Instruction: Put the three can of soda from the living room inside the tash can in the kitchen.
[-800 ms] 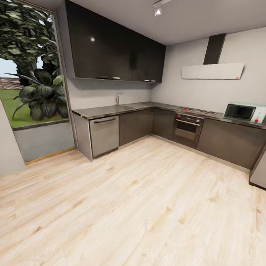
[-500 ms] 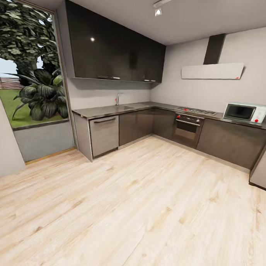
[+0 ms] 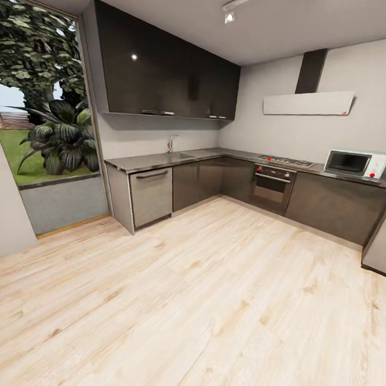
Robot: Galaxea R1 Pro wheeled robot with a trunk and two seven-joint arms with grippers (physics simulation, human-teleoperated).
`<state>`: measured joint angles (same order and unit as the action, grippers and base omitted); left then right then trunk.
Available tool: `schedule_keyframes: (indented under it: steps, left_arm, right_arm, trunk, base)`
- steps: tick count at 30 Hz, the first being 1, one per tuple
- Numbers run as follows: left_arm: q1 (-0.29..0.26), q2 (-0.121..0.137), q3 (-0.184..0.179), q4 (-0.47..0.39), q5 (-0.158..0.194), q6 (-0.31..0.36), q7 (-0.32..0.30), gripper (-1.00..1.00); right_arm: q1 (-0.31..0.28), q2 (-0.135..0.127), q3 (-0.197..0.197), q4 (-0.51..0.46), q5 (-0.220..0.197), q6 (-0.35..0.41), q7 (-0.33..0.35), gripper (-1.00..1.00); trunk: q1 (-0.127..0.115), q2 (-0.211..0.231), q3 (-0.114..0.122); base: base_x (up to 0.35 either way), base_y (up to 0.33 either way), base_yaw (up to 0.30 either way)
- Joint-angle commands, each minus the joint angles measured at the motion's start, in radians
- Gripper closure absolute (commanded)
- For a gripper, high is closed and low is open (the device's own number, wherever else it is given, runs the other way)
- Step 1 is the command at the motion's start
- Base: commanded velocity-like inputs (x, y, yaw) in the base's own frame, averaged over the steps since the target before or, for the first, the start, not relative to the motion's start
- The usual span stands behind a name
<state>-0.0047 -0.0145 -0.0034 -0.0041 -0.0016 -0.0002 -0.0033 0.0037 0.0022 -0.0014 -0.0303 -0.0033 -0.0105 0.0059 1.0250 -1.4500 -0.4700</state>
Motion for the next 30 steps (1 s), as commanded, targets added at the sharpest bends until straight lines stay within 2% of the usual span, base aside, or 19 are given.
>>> schedule_keyframes:
  steps: [1, 4, 5, 17, 19, 21, 23, 27, 30]
  left_arm:
    - [-0.001, -0.006, 0.001, -0.002, 0.001, 0.000, -0.003, -1.00]
    - [-0.004, -0.023, 0.003, -0.017, 0.004, -0.012, -0.016, -1.00]
    - [-0.004, -0.072, 0.004, -0.073, 0.004, -0.070, -0.018, -1.00]
    - [-0.004, -0.067, 0.004, -0.104, 0.004, -0.327, -0.021, -1.00]
    - [-0.004, -0.067, 0.003, -0.105, 0.003, -0.395, -0.017, -1.00]
    - [-0.004, -0.067, 0.003, -0.106, 0.002, -0.425, -0.015, -1.00]
    - [-0.003, -0.067, 0.004, -0.107, 0.003, -0.447, -0.010, -1.00]
    - [-0.004, -0.067, 0.003, -0.130, 0.001, -0.474, 0.008, -1.00]
    - [-0.004, -0.066, 0.000, -0.205, -0.001, -0.483, 0.034, -1.00]
  right_arm:
    - [0.000, 0.000, -0.002, -0.006, -0.001, 0.001, -0.006, -1.00]
    - [0.001, -0.001, -0.004, -0.023, -0.002, 0.002, -0.023, -1.00]
    - [0.001, -0.001, -0.004, -0.110, -0.002, 0.002, -0.045, -1.00]
    - [0.001, -0.002, 0.004, -0.178, 0.005, -0.004, -0.047, -1.00]
    - [0.001, -0.007, 0.014, -0.205, 0.006, -0.030, -0.047, -1.00]
    - [0.001, -0.009, 0.021, -0.213, 0.007, -0.050, -0.047, -1.00]
    - [0.001, -0.012, 0.026, -0.220, 0.007, -0.080, -0.047, -1.00]
    - [-0.001, -0.015, 0.035, -0.233, 0.009, -0.277, -0.046, -1.00]
    - [-0.003, -0.014, 0.040, -0.239, 0.011, -0.401, -0.046, -1.00]
  trunk:
    - [0.000, 0.000, 0.000]
    - [0.000, 0.000, 0.000]
    - [0.000, 0.000, 0.000]
    - [0.000, 0.000, 0.000]
    - [0.000, 0.000, 0.000]
    - [0.000, 0.000, 0.000]
    - [0.000, 0.000, 0.000]
    - [0.000, 0.000, 0.000]
    - [0.000, 0.000, 0.000]
  base:
    - [0.000, 0.000, 0.000]
    - [0.000, 0.000, 0.000]
    - [0.000, 0.000, 0.000]
    - [0.000, 0.000, 0.000]
    - [0.000, 0.000, 0.000]
    - [0.000, 0.000, 0.000]
    - [0.000, 0.000, 0.000]
    - [0.000, 0.000, 0.000]
    - [0.000, 0.000, 0.000]
